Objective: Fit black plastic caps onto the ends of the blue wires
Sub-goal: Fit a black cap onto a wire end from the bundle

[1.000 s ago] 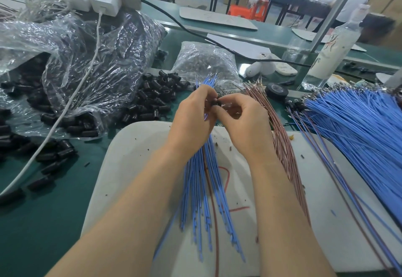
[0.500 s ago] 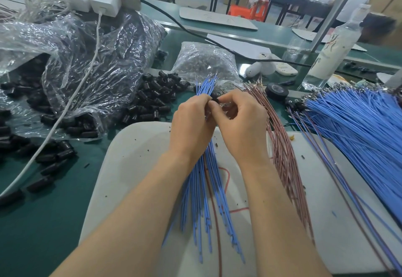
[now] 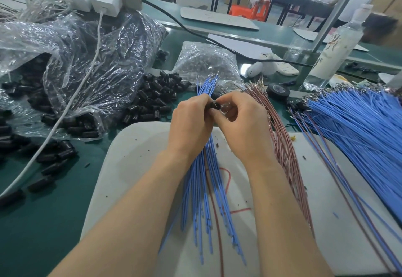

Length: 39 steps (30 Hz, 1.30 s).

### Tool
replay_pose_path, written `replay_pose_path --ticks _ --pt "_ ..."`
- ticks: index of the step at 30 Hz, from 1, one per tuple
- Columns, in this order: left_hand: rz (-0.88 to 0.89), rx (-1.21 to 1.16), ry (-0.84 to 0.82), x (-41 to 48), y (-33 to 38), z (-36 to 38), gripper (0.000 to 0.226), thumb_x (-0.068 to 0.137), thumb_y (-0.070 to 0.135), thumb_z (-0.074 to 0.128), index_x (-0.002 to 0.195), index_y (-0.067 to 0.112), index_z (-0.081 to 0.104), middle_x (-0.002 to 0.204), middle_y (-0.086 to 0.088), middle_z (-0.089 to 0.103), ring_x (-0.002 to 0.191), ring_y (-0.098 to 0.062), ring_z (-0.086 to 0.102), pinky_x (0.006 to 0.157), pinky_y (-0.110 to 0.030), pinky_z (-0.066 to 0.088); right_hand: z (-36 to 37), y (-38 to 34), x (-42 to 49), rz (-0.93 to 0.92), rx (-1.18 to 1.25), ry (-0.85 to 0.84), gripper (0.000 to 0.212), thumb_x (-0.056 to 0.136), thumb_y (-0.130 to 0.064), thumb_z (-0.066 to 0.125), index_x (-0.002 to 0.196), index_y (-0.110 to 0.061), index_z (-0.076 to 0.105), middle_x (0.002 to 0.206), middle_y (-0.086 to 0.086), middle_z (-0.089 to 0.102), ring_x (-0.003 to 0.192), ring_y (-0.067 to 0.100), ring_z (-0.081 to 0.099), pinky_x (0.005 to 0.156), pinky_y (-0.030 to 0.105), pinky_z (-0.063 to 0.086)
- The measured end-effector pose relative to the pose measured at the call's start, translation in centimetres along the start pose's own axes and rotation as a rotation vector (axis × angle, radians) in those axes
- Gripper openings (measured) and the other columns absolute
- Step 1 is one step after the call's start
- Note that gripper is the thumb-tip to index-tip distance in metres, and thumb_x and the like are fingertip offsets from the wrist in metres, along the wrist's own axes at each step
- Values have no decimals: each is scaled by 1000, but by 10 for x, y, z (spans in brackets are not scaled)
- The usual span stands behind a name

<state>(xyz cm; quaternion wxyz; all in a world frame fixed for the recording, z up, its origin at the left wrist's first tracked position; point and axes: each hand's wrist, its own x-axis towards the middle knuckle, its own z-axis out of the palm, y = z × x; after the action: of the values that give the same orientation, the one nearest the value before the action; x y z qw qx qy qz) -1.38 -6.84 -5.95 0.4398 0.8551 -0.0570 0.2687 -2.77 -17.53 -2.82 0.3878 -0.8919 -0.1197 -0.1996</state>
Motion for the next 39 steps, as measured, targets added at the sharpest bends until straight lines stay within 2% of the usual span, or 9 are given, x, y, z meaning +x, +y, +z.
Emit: replay_pose_path --ticks 8,10,13,16,20,22,31,36,39 --pt "52 -121 -44 -2 2 0 15 81 -1 55 90 6 65 85 -4 66 79 -24 62 72 -43 52 -1 0 0 7 20 67 13 82 -18 73 90 -9 69 86 3 64 79 15 59 77 35 49" --pt "51 -95 -30 -1 0 0 14 80 -2 55 88 5 65 82 -5 67 76 -25 62 70 -43 52 -1 0 0 12 14 41 15 82 -21 73 92 -10 69 87 2 64 77 12 58 77 30 49" --pt "51 -57 -1 0 -3 -1 12 82 0 57 85 6 66 78 -4 68 73 -24 63 69 -42 51 -6 0 1 31 62 8 16 85 -24 70 97 -14 72 90 -2 67 74 3 58 74 13 46" --pt "20 -46 7 1 -5 0 7 83 3 60 85 7 66 78 -3 69 73 -23 63 71 -40 52 -14 1 3 40 96 16 16 90 -13 61 101 -19 72 86 -7 68 74 0 60 73 8 45" --pt "-21 -49 10 2 -5 0 8 84 5 60 83 10 67 77 0 69 73 -20 63 73 -40 52 -19 -2 3 49 169 -4 17 88 -6 63 98 -20 63 84 -11 65 80 3 63 81 18 51" --pt "-22 -34 6 2 -5 -1 9 84 6 59 83 10 67 78 0 69 74 -19 63 73 -39 52 -19 -3 2 38 160 -11 13 86 -6 65 91 -17 66 82 -11 66 78 3 64 81 20 53" --pt "-17 -1 -18 3 -2 -4 12 85 5 56 87 7 67 83 -7 69 78 -26 62 74 -44 50 -17 -6 2 -7 69 11 12 87 -7 65 92 -13 74 82 -6 69 78 3 64 73 9 48" --pt "16 40 -31 3 0 -5 10 86 4 55 87 7 65 83 -7 66 78 -28 59 72 -44 49 -12 -7 2 -38 4 70 14 85 -5 65 92 -10 75 85 2 72 79 13 66 79 25 50" --pt "55 27 -118 3 -1 -7 11 86 7 59 95 9 65 86 -2 65 78 -19 58 76 -37 50 -13 -1 3 -10 7 106 14 85 -6 66 92 -12 76 80 -3 70 76 10 65 78 23 51"
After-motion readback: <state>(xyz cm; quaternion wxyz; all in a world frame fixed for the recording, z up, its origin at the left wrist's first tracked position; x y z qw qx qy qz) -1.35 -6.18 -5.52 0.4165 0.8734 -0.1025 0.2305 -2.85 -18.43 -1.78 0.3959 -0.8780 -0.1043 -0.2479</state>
